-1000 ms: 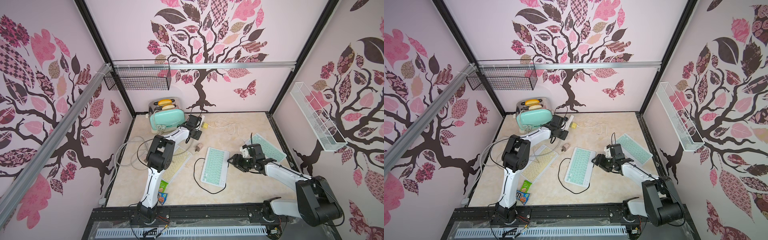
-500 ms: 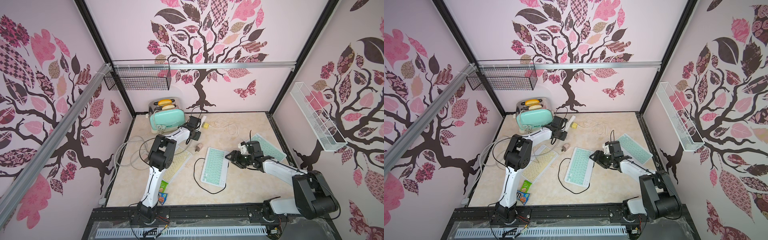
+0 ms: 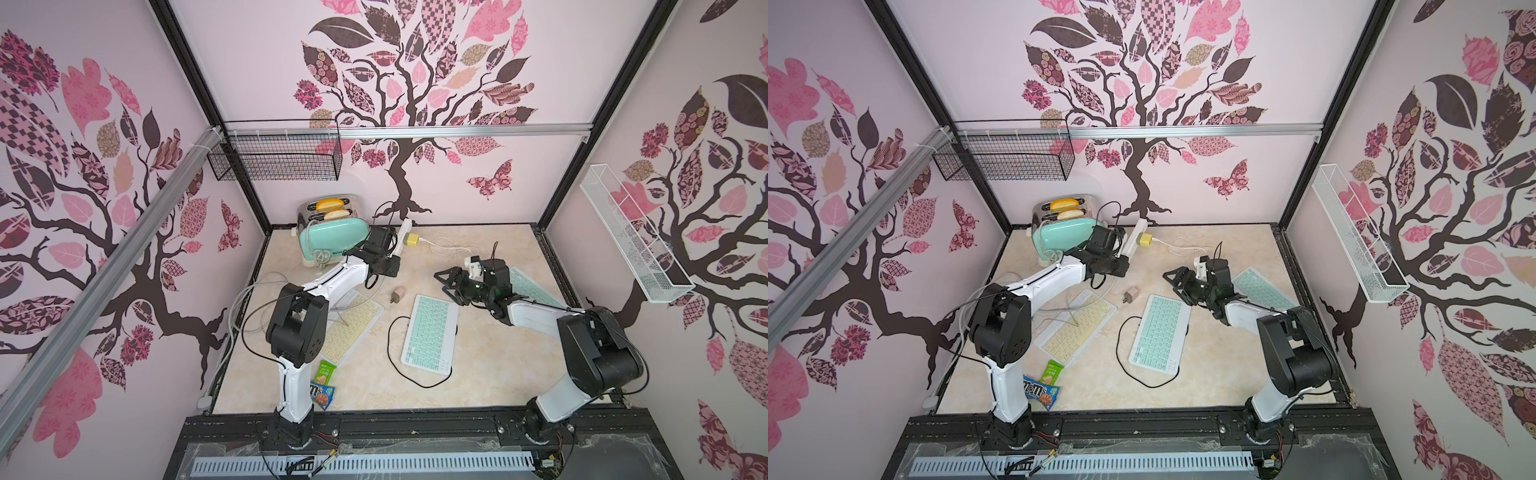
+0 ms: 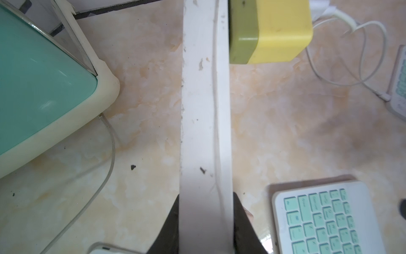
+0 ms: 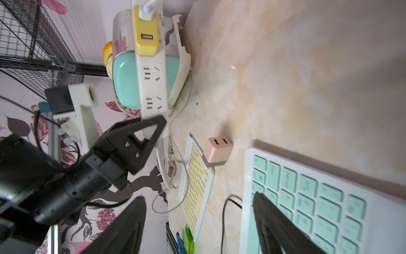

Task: Unplug the wireless keyboard
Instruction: Pick up the socket from the center of the board.

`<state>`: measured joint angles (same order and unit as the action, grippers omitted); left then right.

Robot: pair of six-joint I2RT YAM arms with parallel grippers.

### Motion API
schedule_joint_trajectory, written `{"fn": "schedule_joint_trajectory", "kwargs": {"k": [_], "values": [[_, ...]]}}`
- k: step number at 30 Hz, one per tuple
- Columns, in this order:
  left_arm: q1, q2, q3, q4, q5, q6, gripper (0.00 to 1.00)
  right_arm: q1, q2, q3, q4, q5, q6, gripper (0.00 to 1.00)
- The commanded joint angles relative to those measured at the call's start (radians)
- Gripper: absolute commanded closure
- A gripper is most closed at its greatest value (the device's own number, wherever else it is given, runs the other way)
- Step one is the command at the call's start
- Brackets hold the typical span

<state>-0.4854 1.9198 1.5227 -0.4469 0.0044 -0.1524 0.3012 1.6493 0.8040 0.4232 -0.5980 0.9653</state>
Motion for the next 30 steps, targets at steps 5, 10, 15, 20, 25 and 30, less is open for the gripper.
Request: {"fn": "schedule_joint_trajectory", "kwargs": {"k": [5, 10, 15, 20, 25, 30], "values": [[-0.068, -0.099, -0.065, 0.041, 0.023, -0.104, 1.0, 0.045, 0.136, 0.102, 0.214, 0.051, 0.097, 0.12], [-0.093, -0.112, -0.079, 0.014, 0.01, -0.115, 1.0, 0.048, 0.197, 0.136, 0.27, 0.077, 0.116, 0.13], [-0.099, -0.129, -0.111, 0.007, -0.01, -0.118, 1.0, 0.048, 0.251, 0.176, 0.285, 0.113, 0.142, 0.14], [-0.101, -0.144, -0.134, 0.009, -0.003, -0.121, 1.0, 0.04, 0.34, 0.241, 0.38, 0.108, 0.215, 0.19], [-0.101, -0.151, -0.149, 0.011, 0.002, -0.122, 1.0, 0.04, 0.399, 0.32, 0.343, 0.081, 0.227, 0.27], [-0.101, -0.148, -0.152, 0.016, 0.002, -0.123, 1.0, 0.044, 0.442, 0.333, 0.395, 0.05, 0.264, 0.38]]}}
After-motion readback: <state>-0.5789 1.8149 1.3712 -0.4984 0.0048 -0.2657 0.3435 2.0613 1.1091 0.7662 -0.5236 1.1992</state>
